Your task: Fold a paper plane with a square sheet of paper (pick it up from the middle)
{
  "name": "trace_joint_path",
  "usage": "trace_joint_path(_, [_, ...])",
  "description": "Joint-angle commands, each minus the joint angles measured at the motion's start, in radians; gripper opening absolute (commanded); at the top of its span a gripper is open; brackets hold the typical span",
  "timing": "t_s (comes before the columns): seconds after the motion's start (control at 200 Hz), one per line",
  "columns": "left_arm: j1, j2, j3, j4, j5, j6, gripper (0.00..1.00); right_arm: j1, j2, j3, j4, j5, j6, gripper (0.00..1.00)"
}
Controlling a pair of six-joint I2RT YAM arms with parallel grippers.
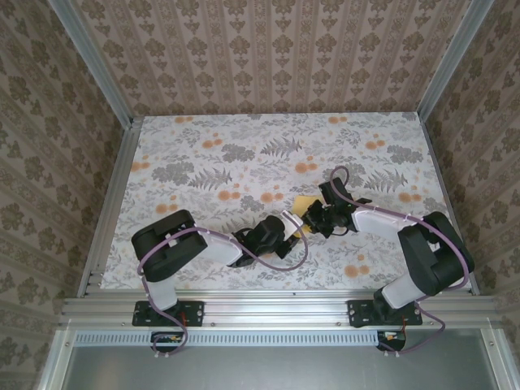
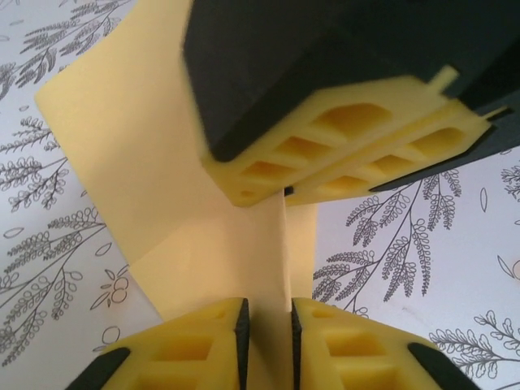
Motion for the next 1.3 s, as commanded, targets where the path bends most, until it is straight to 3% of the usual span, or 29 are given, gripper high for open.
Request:
trace_joint_path(0.0, [-0.007, 0.020, 0.028, -0.003, 0.025, -0.010, 0.19, -0.022, -0.052, 0.005, -0.008, -0.033, -0.057, 0.23])
trace_joint_path(0.155, [0.003, 0.016, 0.020, -0.005, 0.060, -0.070, 0.17, -0.085, -0.106, 0.025, -0.071, -0.051, -0.244, 0.41])
trace_joint_path(0.325, [0.026, 0.014, 0.022, -0.019, 0.122, -0.180, 0.16, -0.161, -0.184, -0.060, 0.054, -0.135, -0.396, 0.46])
trace_joint_path(0.645, [0.092, 0.026, -0.015, 0.055, 0.203, -0.378, 0.14, -0.196, -0.226, -0.154, 0.175, -0.235, -0.536, 0.45])
trace_joint_path(1.295, [0.124, 0.063, -0.047, 0.100, 0.202, -0.542, 0.13, -0.166, 0.055, -0.081, 0.217, -0.306, -0.573, 0.30])
